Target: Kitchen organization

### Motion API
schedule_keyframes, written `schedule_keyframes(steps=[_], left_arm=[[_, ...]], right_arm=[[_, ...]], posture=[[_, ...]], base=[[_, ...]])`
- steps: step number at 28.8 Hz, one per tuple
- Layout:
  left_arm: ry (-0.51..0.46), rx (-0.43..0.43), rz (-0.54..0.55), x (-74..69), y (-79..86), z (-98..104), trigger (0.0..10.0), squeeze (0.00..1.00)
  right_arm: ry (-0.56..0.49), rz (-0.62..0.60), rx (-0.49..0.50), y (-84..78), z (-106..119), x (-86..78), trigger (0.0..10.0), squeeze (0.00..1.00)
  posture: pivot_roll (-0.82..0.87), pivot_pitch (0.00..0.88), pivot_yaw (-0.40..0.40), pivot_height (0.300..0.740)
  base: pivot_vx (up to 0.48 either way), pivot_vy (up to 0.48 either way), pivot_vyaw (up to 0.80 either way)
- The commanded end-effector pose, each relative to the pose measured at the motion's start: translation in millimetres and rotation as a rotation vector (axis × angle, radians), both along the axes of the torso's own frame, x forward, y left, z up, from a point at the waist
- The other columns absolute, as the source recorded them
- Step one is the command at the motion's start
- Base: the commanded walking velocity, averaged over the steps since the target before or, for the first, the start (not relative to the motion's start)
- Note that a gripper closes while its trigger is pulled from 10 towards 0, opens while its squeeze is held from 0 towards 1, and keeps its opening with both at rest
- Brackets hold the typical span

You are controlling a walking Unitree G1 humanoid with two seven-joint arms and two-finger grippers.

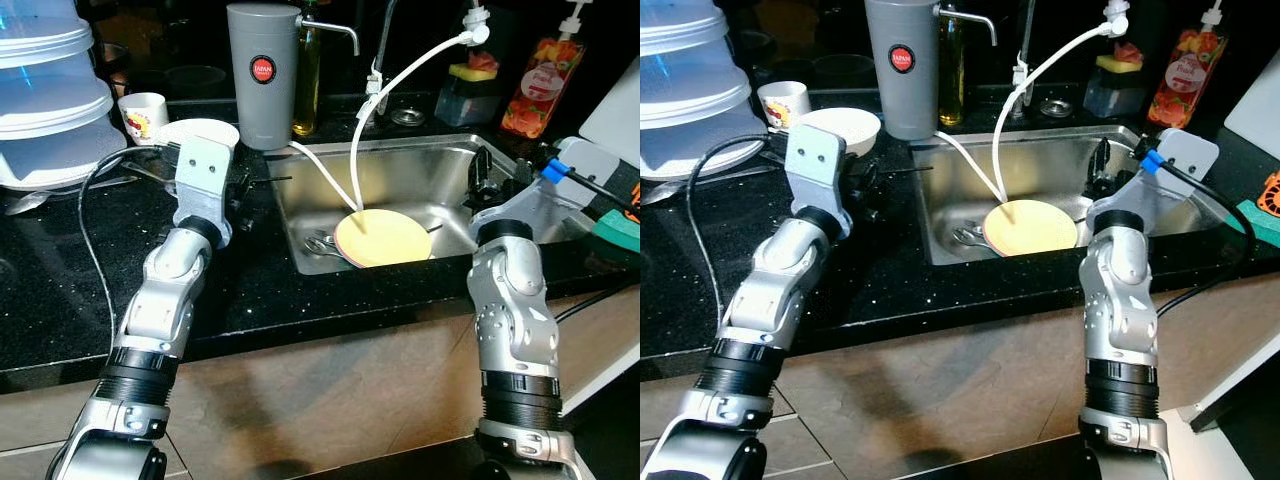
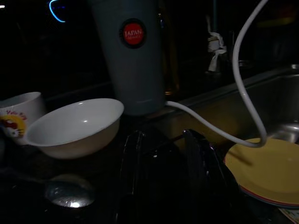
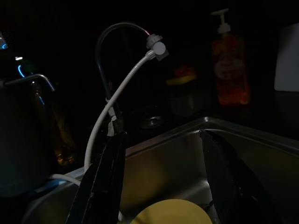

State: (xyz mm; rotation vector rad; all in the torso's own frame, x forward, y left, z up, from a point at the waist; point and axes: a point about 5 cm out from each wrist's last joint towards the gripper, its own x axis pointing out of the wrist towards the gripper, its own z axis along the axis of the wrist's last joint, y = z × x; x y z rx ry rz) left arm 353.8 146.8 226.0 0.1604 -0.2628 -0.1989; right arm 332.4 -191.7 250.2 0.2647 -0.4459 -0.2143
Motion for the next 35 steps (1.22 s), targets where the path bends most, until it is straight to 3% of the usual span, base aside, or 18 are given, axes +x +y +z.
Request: schedule_keyframes(steps=[1, 12, 15, 19, 35], left_arm=[[0.01, -0.008, -0.003, -1.4, -3.7, -6.0, 10.0, 0.0], [0.01, -0.022, -0.019, 0.5, -9.9, -4.9, 10.0, 0.0], [0.007, -0.02, -0.027, 0.3, -12.5, -4.1, 10.0, 0.0], [0.006, -0.019, -0.027, 0.5, -11.8, -4.2, 10.0, 0.0], [0.001, -0.014, -0.032, 2.0, -12.0, -2.5, 10.0, 0.0]], right_arm=[[-0.003, 0.002, 0.01, 1.5, -0.1, 2.0, 10.0, 0.0], [0.019, -0.041, 0.0, -8.5, -5.7, -0.2, 10.0, 0.0], [0.125, -0.135, -0.01, -19.1, -18.5, 4.2, 10.0, 0.0], [0.079, -0.13, -0.001, -20.9, -12.5, 2.3, 10.0, 0.0], [0.068, -0.137, 0.0, -21.3, -10.5, 4.2, 10.0, 0.0]], posture=[[0.05, 0.0, -0.05, 0.74], [0.04, 0.0, -0.035, 0.74], [0.04, 0.0, -0.035, 0.74], [0.04, 0.0, -0.033, 0.74], [0.05, 0.0, -0.029, 0.74]], base=[[0.0, 0.0, 0.0], [0.0, 0.0, 0.04], [0.0, 0.0, 0.78], [0.0, 0.0, 0.79], [0.0, 0.0, 0.79]])
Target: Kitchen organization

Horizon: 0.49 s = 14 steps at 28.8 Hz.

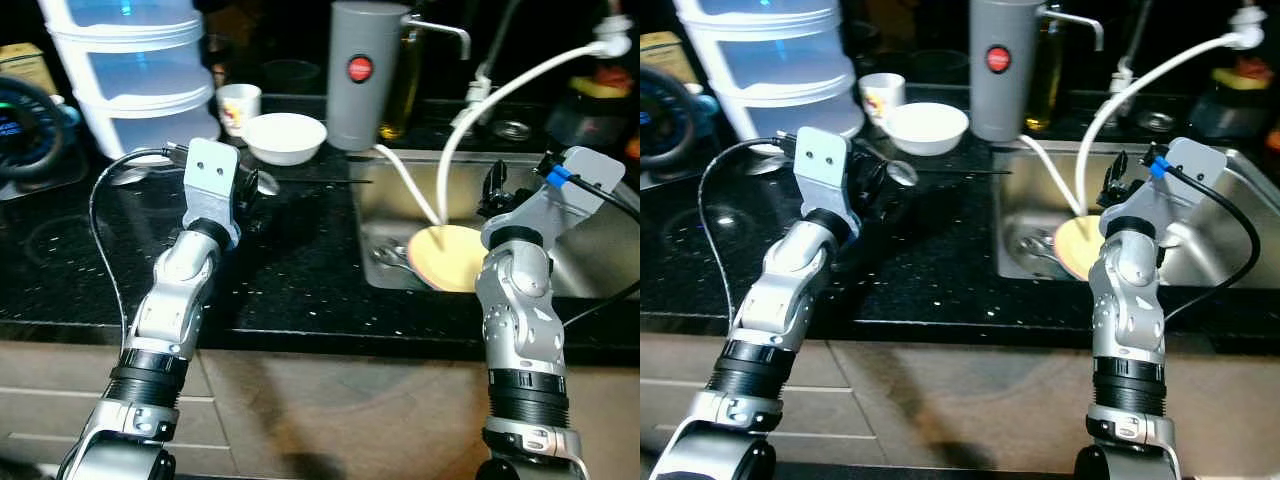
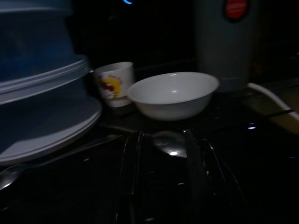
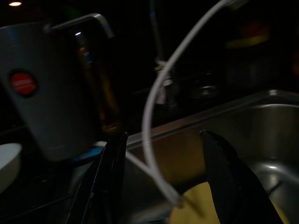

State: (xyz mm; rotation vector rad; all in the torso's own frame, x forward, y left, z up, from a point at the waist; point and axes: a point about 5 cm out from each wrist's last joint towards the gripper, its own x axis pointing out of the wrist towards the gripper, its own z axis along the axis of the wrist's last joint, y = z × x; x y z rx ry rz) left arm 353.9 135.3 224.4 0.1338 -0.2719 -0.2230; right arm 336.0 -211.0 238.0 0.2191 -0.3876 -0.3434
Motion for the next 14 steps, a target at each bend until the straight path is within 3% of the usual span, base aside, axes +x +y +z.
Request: schedule_keyframes(steps=[1, 12, 14], left_arm=[[0.006, 0.01, -0.004, 2.0, -0.6, -0.9, 10.0, 0.0], [0.003, 0.013, -0.012, 3.0, -1.9, 0.0, 10.0, 0.0], [0.003, 0.013, -0.014, 3.0, -2.3, 0.1, 10.0, 0.0]], right_arm=[[-0.009, -0.012, 0.008, -2.0, 1.7, 0.6, 10.0, 0.0], [0.005, -0.045, 0.023, -6.0, -1.2, -0.1, 10.0, 0.0], [0.019, -0.061, 0.038, -8.6, -3.4, -0.3, 10.0, 0.0]], posture=[[0.05, 0.0, -0.029, 0.74], [0.04, 0.0, -0.02, 0.74], [0.04, 0.0, -0.02, 0.74]], base=[[0.0, 0.0, 0.79], [0.0, 0.0, 0.78], [0.0, 0.0, 0.0]])
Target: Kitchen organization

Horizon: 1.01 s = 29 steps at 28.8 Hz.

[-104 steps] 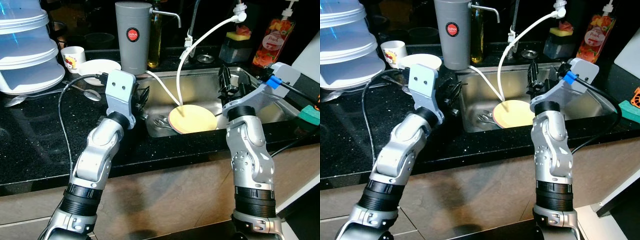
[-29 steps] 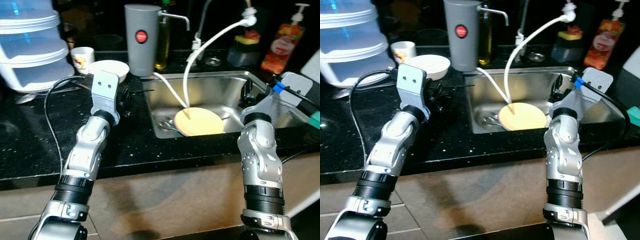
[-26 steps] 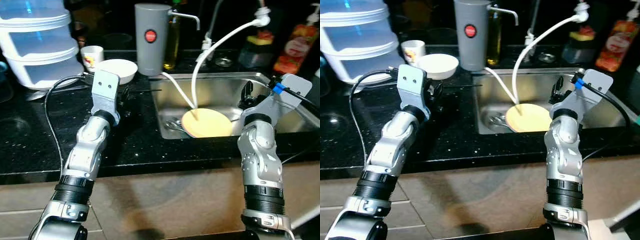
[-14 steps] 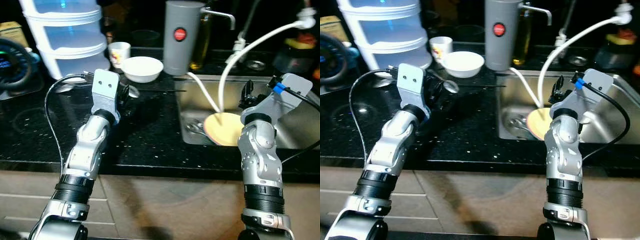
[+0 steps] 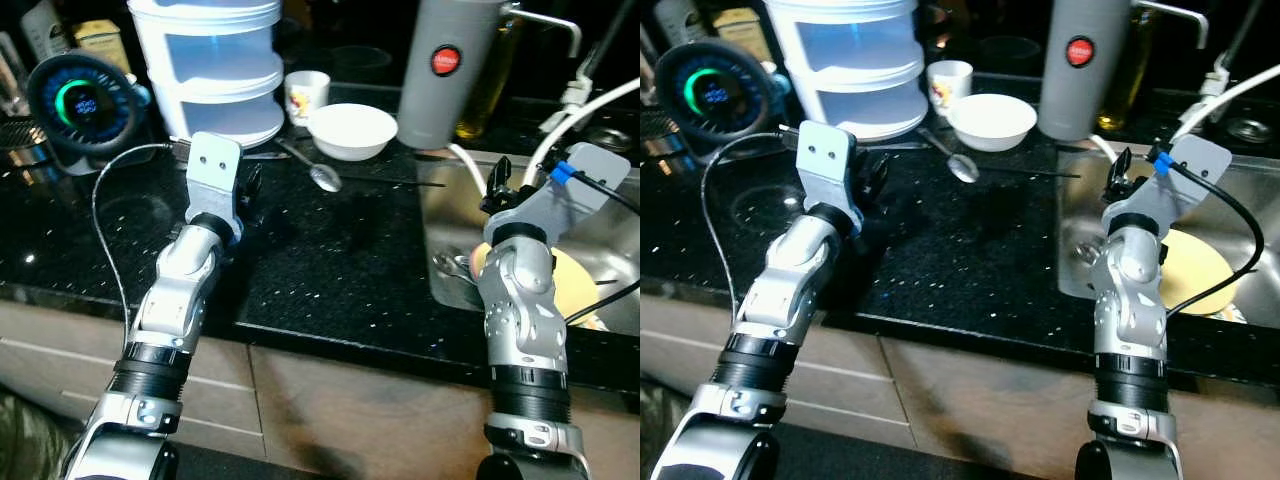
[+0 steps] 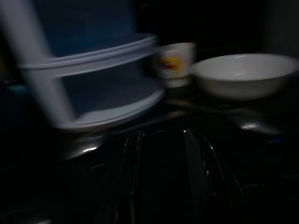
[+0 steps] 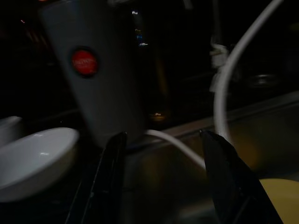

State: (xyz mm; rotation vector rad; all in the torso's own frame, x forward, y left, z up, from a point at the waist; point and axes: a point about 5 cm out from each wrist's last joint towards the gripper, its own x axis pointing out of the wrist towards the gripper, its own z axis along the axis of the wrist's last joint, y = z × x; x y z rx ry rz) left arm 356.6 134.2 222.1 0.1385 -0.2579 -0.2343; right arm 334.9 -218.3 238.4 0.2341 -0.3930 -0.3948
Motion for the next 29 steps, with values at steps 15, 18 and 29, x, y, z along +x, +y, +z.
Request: schedule_keyframes(steps=[15, 18, 29], left_arm=[[-0.01, 0.007, -0.013, 0.6, -2.9, 2.1, 10.0, 0.0], [-0.011, 0.007, -0.014, 0.6, -3.0, 2.2, 10.0, 0.0], [-0.009, 0.005, -0.021, 0.9, -4.8, 1.3, 10.0, 0.0]], right_arm=[[0.038, -0.042, 0.058, -7.0, -6.6, 0.7, 10.0, 0.0], [0.039, -0.042, 0.057, -6.7, -6.4, 1.0, 10.0, 0.0], [0.044, -0.024, 0.032, -2.7, -4.5, 2.4, 10.0, 0.0]], posture=[[0.04, 0.0, -0.019, 0.74], [0.04, 0.0, -0.019, 0.74], [0.04, 0.0, -0.019, 0.74]], base=[[0.0, 0.0, -0.51], [0.0, 0.0, -0.8], [0.0, 0.0, -0.13]])
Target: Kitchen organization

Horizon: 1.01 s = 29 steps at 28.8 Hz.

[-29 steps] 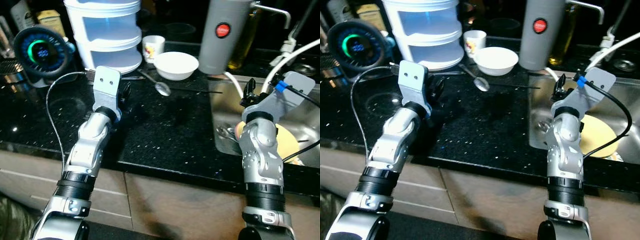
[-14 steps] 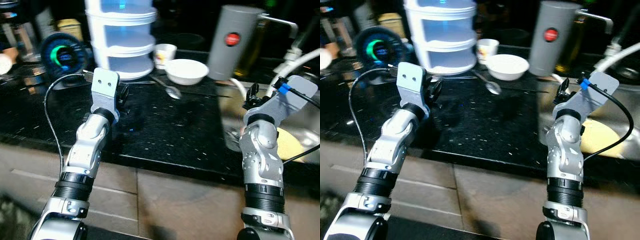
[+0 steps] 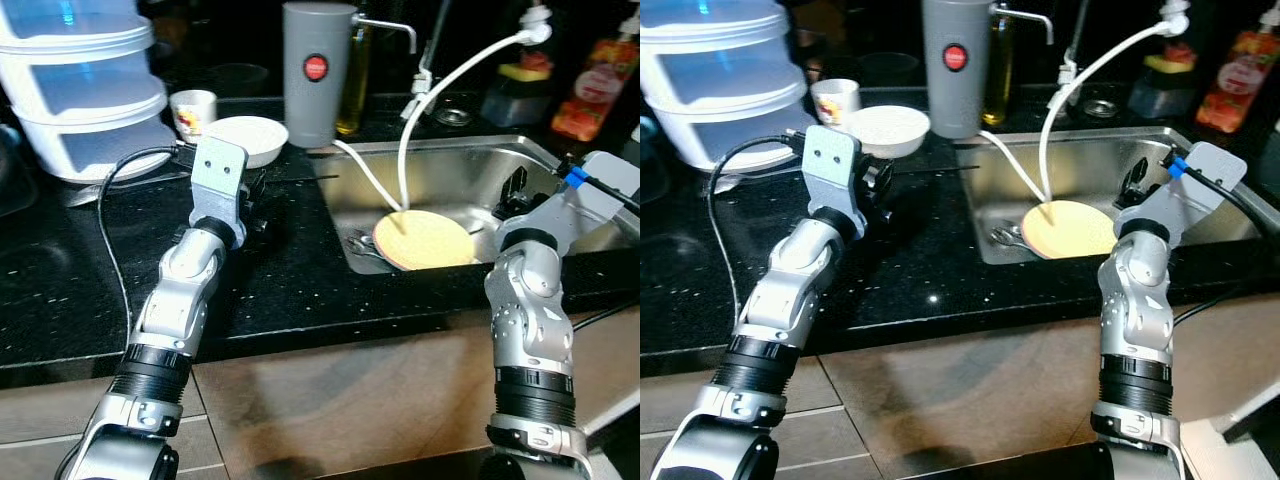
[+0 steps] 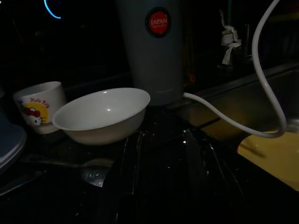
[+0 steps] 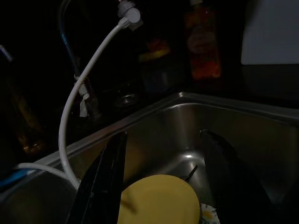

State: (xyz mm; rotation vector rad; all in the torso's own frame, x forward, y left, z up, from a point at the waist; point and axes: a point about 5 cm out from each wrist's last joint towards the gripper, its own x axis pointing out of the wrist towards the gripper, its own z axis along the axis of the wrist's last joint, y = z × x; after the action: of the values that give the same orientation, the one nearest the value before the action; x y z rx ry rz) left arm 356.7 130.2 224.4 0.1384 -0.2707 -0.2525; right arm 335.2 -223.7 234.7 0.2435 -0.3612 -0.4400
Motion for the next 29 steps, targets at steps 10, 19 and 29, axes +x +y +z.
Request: schedule_keyframes(steps=[10, 19, 29], left_arm=[[0.052, 0.002, 0.127, 9.5, 9.7, -6.6, 10.0, 0.0], [0.061, -0.005, 0.121, 9.7, 10.1, -8.3, 10.0, 0.0], [0.076, -0.037, 0.153, 11.8, 15.7, -7.7, 10.0, 0.0]], right_arm=[[0.006, 0.043, -0.001, 8.8, -0.1, 2.2, 10.0, 0.0], [0.008, 0.043, -0.003, 6.7, -1.2, 1.6, 10.0, 0.0], [0.006, 0.049, -0.003, 6.4, -0.8, 1.8, 10.0, 0.0]], posture=[[0.04, 0.0, -0.022, 0.74], [0.04, 0.0, -0.022, 0.74], [0.03, 0.0, -0.021, 0.74]], base=[[0.0, -0.315, 0.0], [0.0, -0.472, 0.0], [0.0, -0.046, 0.0]])
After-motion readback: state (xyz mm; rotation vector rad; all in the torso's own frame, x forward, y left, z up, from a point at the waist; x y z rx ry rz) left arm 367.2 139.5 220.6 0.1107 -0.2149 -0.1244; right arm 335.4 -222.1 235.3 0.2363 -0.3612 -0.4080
